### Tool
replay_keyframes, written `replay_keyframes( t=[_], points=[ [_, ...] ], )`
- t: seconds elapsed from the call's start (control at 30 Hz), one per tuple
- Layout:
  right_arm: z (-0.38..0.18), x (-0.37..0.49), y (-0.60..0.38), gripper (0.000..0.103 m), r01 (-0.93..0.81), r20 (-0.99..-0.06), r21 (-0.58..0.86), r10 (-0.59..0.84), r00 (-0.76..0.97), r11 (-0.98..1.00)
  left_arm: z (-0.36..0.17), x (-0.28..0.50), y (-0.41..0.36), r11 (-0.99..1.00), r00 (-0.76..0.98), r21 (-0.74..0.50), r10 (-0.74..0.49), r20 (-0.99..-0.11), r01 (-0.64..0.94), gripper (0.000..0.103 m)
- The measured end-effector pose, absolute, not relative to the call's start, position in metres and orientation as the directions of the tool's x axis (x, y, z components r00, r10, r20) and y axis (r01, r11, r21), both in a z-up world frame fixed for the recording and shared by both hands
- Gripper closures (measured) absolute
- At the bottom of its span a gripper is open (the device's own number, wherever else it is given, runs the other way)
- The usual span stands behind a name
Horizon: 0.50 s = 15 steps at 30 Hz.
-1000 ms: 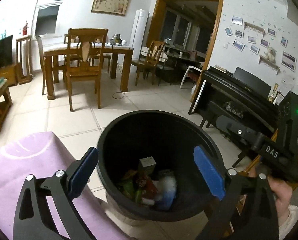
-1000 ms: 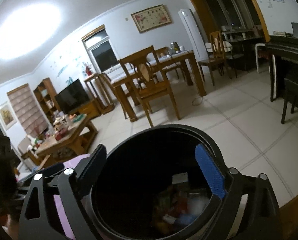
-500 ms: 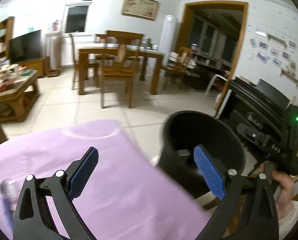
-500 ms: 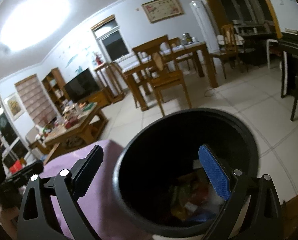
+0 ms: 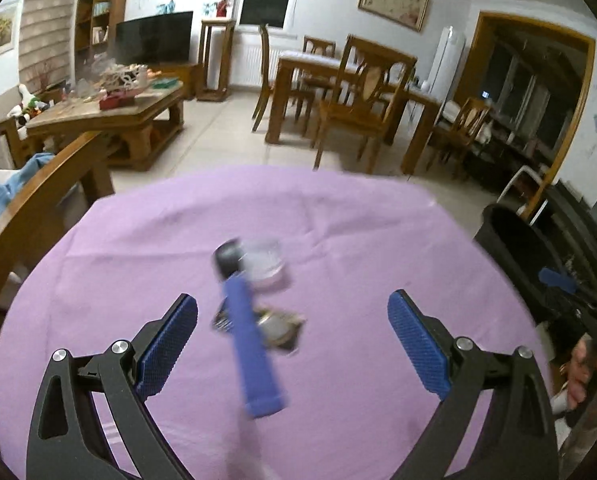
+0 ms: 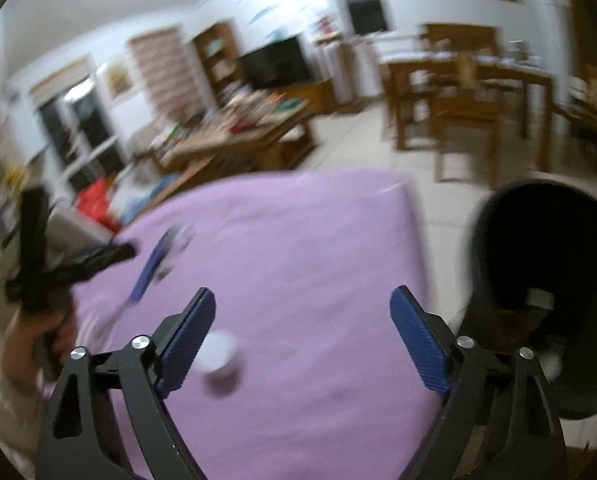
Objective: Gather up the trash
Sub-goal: 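Grasp the blue marker with the left gripper while the right grasps the white puck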
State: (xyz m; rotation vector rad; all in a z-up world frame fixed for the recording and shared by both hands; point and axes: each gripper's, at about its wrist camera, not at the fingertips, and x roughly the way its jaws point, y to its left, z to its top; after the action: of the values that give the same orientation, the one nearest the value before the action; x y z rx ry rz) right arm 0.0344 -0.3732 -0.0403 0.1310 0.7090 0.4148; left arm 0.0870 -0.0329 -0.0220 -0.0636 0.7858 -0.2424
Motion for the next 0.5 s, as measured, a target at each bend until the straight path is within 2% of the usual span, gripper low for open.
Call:
replay_keyframes(
  t=[0.07,0.13,0.2,0.3,0.37,0.4,0.47,0.5],
  points=[
    [-0.044,0.034,-0.341,0.03,-0.379,-0.647,0.225,0.428,0.631,0.898,-0.029,0.087,-0.029,0.974,0.664,-0.126,-0.222,-0.714,0.19,0.012],
    [-0.052,0.035,-0.314,0.032,-0.42,-0.691,0.199,0.43,0.581,0.886,-0.039,0.089,-0.027,0.975,0.631,-0.115,-0.212,-0.747,0.192,0.027],
    [-0.058,0.036,-0.296,0.037,-0.44,-0.724,0.178,0.42,0.547,0.88,-0.05,0.09,-0.022,0.974,0.597,-0.136,-0.219,-0.772,0.181,0.033],
    [-0.068,0.037,-0.275,0.042,-0.452,-0.761,0.138,0.386,0.521,0.881,-0.053,0.089,-0.015,0.976,0.603,-0.126,-0.208,-0.77,0.175,0.038],
    [-0.076,0.04,-0.273,0.051,-0.457,-0.778,0.122,0.371,0.507,0.881,-0.054,0.086,-0.015,0.978,0.607,-0.118,-0.199,-0.77,0.171,0.042],
    [-0.078,0.042,-0.269,0.054,-0.457,-0.788,0.114,0.36,0.499,0.882,-0.055,0.087,-0.015,0.98,0.612,-0.105,-0.188,-0.769,0.168,0.048],
    [-0.079,0.044,-0.269,0.066,-0.463,-0.785,0.1,0.356,0.507,0.881,-0.056,0.082,-0.014,0.986,0.623,-0.058,-0.144,-0.769,0.157,0.06],
    [-0.082,0.045,-0.271,0.066,-0.463,-0.787,0.1,0.355,0.504,0.881,-0.056,0.08,-0.014,0.988,0.626,-0.04,-0.126,-0.769,0.15,0.07]
  ],
)
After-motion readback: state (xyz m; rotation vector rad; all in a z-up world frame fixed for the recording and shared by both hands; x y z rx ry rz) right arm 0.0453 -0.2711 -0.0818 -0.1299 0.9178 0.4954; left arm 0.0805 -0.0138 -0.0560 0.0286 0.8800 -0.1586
